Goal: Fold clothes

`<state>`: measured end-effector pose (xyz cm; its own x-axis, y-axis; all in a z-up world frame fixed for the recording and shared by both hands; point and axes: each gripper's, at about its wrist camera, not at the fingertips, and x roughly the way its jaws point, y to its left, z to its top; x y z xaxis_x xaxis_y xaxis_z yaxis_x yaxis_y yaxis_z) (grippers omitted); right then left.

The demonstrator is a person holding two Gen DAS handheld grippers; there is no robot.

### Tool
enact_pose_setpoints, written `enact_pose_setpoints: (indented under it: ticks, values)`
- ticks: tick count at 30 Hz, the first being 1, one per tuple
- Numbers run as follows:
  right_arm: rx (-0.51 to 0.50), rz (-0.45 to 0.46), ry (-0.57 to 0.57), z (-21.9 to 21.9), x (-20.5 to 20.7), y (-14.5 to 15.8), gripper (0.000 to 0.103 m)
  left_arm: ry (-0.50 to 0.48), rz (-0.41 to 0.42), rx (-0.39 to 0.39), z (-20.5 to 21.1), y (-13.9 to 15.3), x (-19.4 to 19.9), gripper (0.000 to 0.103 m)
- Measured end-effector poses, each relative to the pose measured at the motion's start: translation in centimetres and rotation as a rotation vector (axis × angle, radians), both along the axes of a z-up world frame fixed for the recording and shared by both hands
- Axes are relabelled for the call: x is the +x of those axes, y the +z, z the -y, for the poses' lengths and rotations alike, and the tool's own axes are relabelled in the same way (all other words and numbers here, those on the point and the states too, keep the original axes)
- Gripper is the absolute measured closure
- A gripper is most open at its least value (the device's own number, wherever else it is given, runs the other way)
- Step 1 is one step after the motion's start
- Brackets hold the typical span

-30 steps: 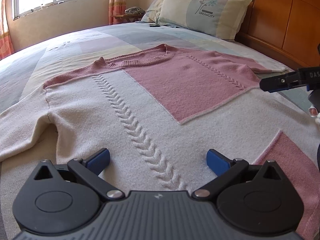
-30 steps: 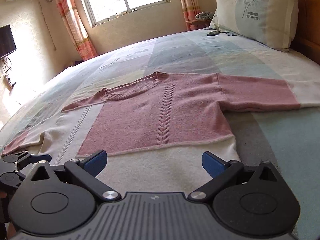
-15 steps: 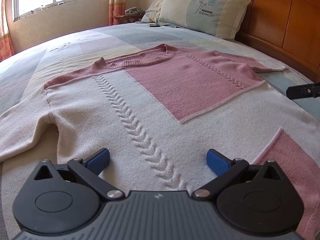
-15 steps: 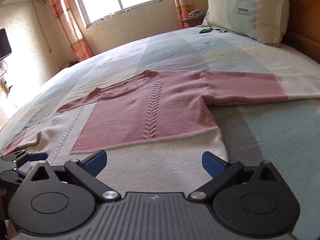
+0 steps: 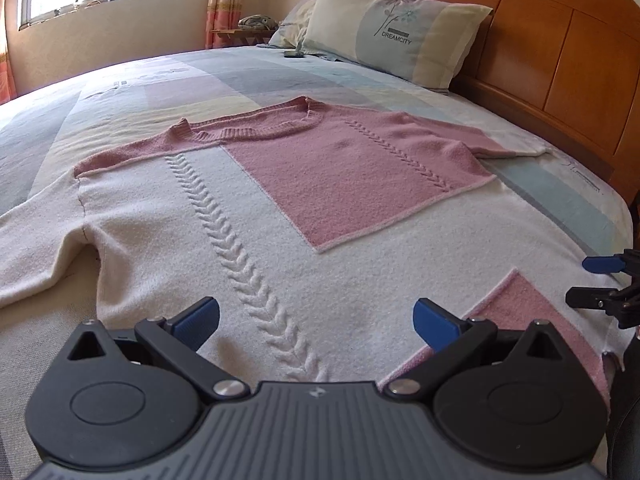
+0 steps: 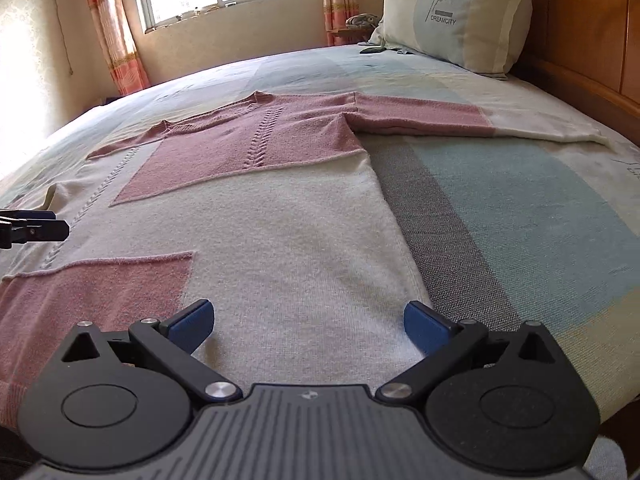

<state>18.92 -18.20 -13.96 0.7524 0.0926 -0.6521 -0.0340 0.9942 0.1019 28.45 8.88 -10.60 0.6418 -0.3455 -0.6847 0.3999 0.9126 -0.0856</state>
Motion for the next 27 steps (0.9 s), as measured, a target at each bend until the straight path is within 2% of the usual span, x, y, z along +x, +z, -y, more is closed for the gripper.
enact_pose_setpoints:
  ticks: [3,5,8,12,16,21,24,27]
  values:
    - [-0.059,0.011,-0.008,-0.9,-0.1,-0.3,0.000,-0.002,-0.002,0.006,0.0,-0.1,-0.2,0.001]
    - [-0.051,0.009,-0.018,-0.8,0.0,-0.3,0.000,0.002,0.020,-0.022,-0.6,0.6,-0.4,0.001]
    - [-0.059,-0.002,-0.039,-1.0,0.0,0.0,0.000,0.060,0.060,-0.062,-2.0,1.7,0.1,0.001]
    - [0.001,0.032,-0.053,-1.9,-0.4,1.5,0.000,0.125,0.091,-0.135,-4.6,2.5,1.2,0.001]
    - [0.032,0.090,0.048,-4.5,0.2,3.1,0.000,0.234,0.095,-0.191,-7.6,3.4,2.7,0.001]
    - [0.067,0.094,0.193,-8.6,1.3,2.1,0.000,0.310,0.145,-0.299,-10.1,5.0,5.3,0.001]
    - [0.086,0.088,0.260,-9.6,0.8,0.9,0.000,0.311,0.112,-0.344,-10.5,4.4,7.6,0.001]
    - [0.090,0.102,0.284,-9.7,0.3,0.4,0.000,0.325,0.011,-0.370,-10.7,2.7,9.7,0.001]
